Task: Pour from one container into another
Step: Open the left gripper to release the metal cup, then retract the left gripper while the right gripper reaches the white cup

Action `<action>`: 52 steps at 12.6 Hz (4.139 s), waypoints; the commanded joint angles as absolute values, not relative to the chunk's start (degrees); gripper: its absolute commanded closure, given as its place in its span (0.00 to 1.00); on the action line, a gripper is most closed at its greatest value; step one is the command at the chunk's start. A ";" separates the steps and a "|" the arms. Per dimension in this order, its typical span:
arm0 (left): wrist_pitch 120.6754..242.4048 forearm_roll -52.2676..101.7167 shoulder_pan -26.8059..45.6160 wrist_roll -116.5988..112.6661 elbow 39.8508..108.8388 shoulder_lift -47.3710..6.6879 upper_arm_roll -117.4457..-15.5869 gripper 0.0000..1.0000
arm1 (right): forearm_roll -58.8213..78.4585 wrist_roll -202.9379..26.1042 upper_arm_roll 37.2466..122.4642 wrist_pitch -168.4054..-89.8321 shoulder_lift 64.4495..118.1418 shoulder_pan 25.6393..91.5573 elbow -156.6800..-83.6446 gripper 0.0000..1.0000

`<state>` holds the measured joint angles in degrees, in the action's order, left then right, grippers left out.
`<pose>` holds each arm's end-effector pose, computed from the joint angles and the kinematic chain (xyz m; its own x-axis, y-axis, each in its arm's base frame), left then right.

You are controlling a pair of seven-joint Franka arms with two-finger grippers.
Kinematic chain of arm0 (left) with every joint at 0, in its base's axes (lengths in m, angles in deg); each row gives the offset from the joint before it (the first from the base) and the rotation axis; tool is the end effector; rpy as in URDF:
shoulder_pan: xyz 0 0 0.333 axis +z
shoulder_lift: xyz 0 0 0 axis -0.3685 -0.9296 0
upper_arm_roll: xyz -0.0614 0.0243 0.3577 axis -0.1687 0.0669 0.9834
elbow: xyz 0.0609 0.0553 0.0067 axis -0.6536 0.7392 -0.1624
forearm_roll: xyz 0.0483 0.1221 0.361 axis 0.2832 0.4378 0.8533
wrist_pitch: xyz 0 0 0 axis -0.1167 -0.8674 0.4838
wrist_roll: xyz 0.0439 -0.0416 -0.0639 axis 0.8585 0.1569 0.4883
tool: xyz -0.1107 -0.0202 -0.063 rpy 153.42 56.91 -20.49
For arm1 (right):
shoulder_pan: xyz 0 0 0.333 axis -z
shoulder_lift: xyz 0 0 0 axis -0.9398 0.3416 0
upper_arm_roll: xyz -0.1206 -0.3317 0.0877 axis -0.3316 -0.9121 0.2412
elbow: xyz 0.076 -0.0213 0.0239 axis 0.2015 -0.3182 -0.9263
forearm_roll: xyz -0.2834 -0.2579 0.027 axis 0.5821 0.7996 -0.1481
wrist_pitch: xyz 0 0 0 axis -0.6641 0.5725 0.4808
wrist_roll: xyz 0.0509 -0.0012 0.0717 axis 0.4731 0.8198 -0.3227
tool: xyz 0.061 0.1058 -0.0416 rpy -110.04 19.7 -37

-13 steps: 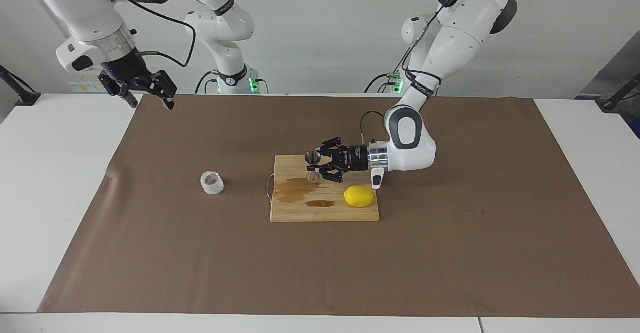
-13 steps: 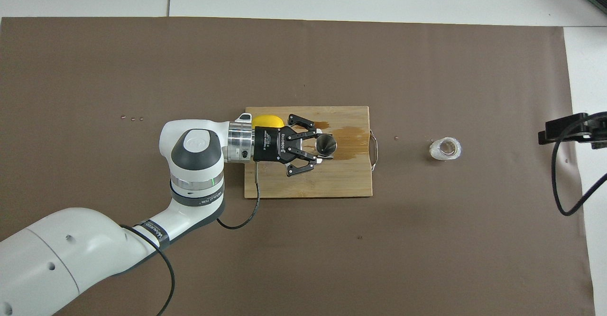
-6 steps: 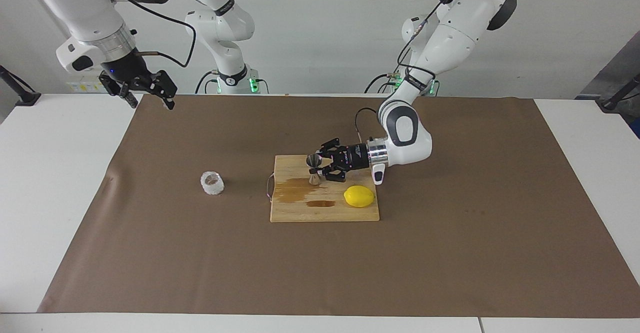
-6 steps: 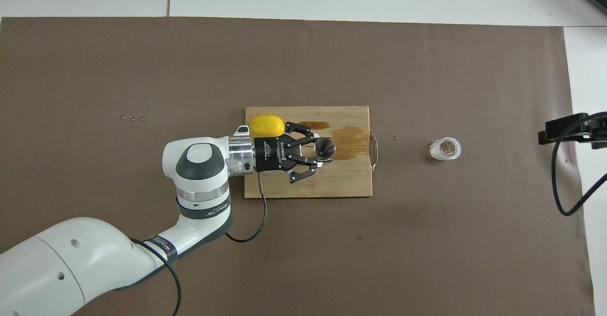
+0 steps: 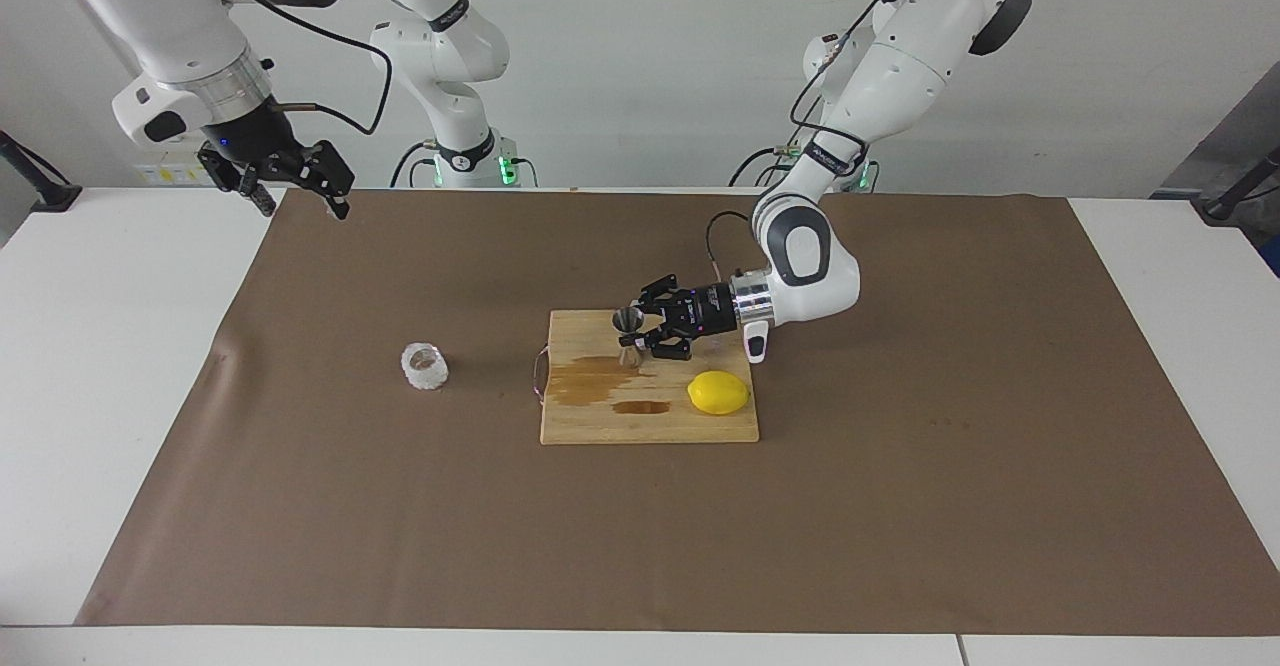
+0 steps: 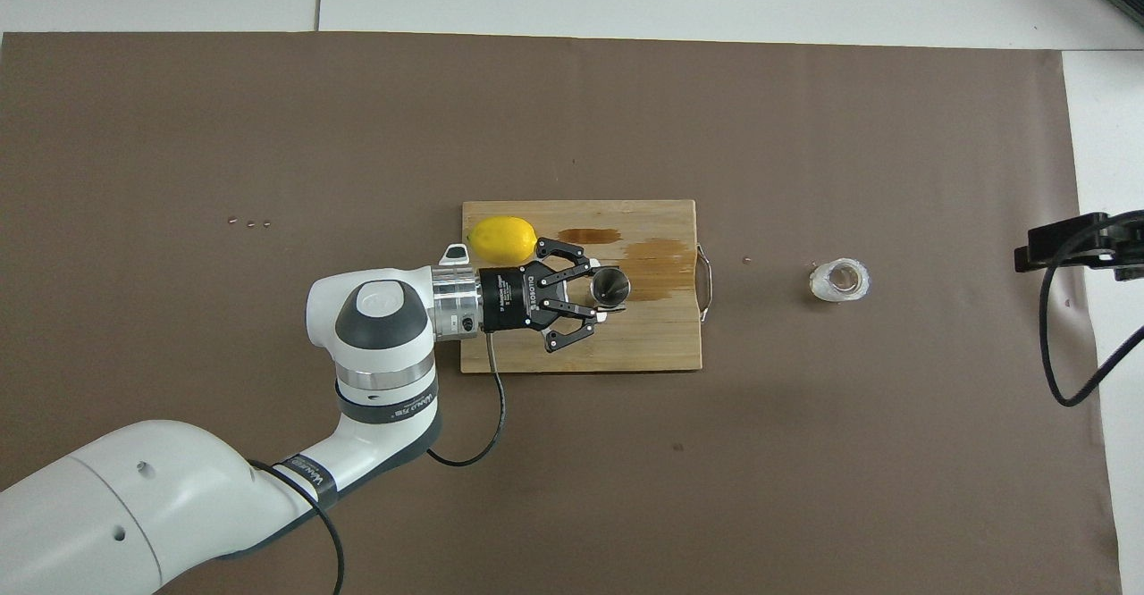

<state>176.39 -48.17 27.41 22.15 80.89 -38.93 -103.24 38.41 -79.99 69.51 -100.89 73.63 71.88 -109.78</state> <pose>0.5239 -0.3557 0.3124 -0.0613 0.1987 -0.9781 0.9972 0.0535 -0.0516 0.5256 -0.0420 0.6464 0.9953 -0.0924 -0.0295 -0.0934 -0.9949 -0.0371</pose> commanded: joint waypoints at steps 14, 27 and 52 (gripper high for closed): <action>175.00 -47.70 28.83 20.91 81.69 -34.98 -102.60 0.00 | 37.51 -79.45 69.58 -99.85 73.58 72.05 -109.22 0.00; 162.86 -33.86 37.62 34.18 80.72 -18.46 -102.43 0.00 | 37.33 -152.42 69.23 -111.70 70.24 75.38 -123.62 0.00; 142.41 40.10 19.79 -8.07 67.47 -5.27 -70.54 0.00 | -5.12 -203.99 69.58 -133.42 95.20 77.05 -135.24 0.00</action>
<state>146.78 38.41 23.29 -5.56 69.47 -6.47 -74.91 -3.28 -202.56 69.22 -131.87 94.71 77.10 -134.84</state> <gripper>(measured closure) 0.000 0.000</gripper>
